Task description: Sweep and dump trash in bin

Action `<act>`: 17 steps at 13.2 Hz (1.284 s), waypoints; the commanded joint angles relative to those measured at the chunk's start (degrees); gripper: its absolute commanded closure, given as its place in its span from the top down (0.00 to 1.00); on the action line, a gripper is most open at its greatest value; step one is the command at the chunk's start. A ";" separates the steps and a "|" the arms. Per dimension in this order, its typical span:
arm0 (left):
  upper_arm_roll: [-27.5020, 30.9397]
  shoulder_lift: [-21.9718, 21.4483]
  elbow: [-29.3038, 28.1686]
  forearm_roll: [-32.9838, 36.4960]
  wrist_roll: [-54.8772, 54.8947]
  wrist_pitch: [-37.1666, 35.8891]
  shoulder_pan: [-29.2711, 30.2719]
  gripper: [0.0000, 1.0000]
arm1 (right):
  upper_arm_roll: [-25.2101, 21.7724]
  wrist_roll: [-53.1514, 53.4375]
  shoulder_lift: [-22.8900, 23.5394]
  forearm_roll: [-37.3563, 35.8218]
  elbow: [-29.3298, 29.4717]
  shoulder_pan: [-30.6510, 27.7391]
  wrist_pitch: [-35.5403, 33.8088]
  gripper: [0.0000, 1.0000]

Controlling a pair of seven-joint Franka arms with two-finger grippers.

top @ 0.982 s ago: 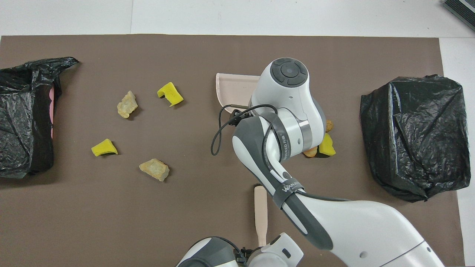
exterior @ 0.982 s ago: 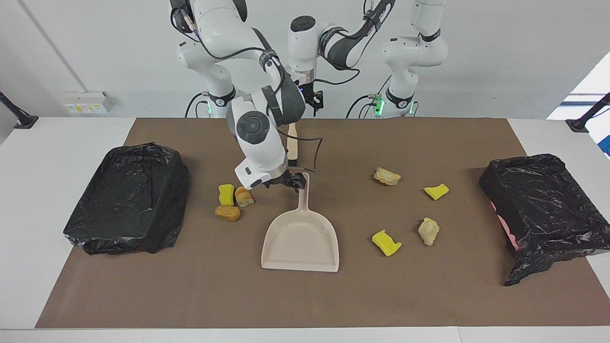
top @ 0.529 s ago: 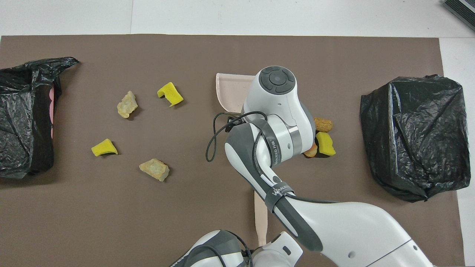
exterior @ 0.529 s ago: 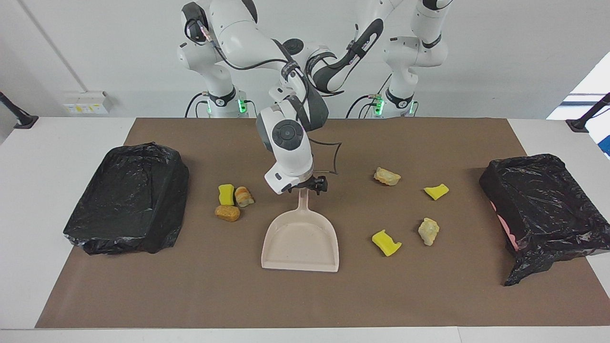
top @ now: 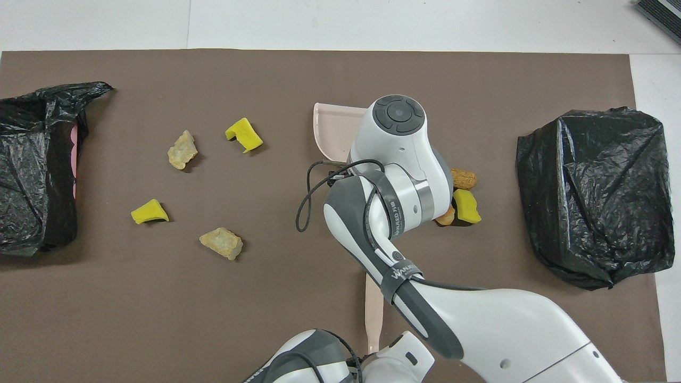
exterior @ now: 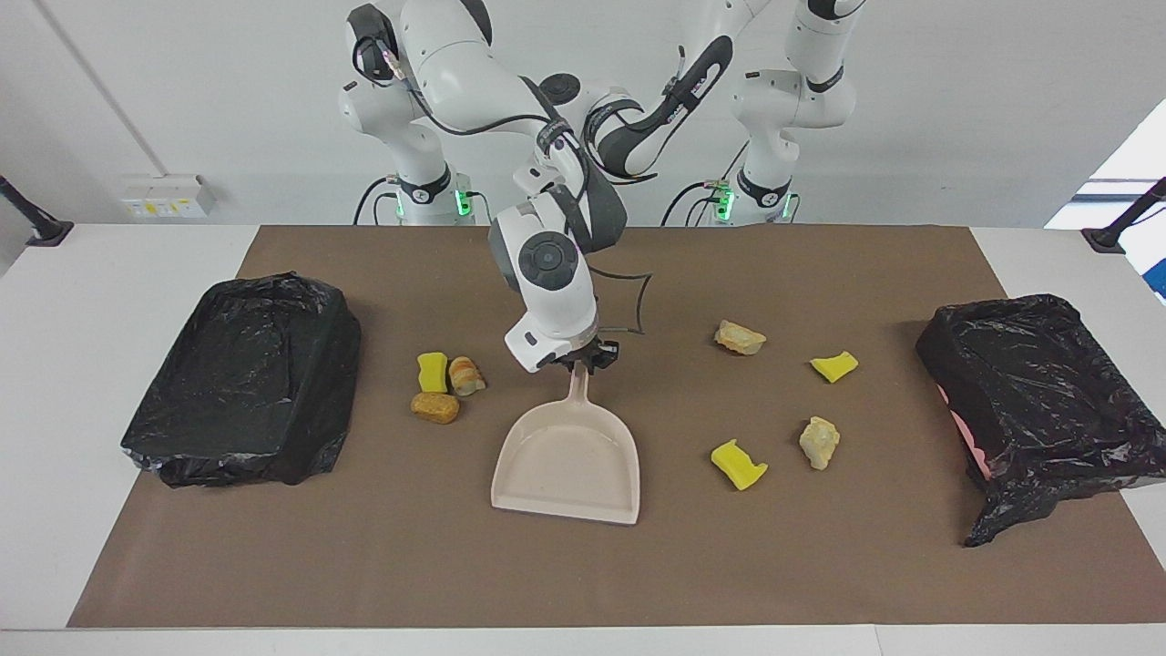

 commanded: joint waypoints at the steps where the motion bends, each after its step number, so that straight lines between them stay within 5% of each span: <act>1: 3.44 -7.96 0.32 1.09 0.84 -7.17 -0.86 0.00 | 0.35 -5.40 -0.63 1.05 0.88 -1.85 -2.44 0.00; 8: 21.10 -19.06 0.24 -0.66 19.29 -20.72 -2.45 0.00 | -0.35 -30.61 -11.26 0.26 -2.11 -8.53 -8.40 0.00; 17: 47.38 -17.75 -0.03 -0.49 40.56 -19.07 0.10 0.00 | -0.18 -67.73 -17.51 -9.75 -11.07 -7.22 -7.98 0.00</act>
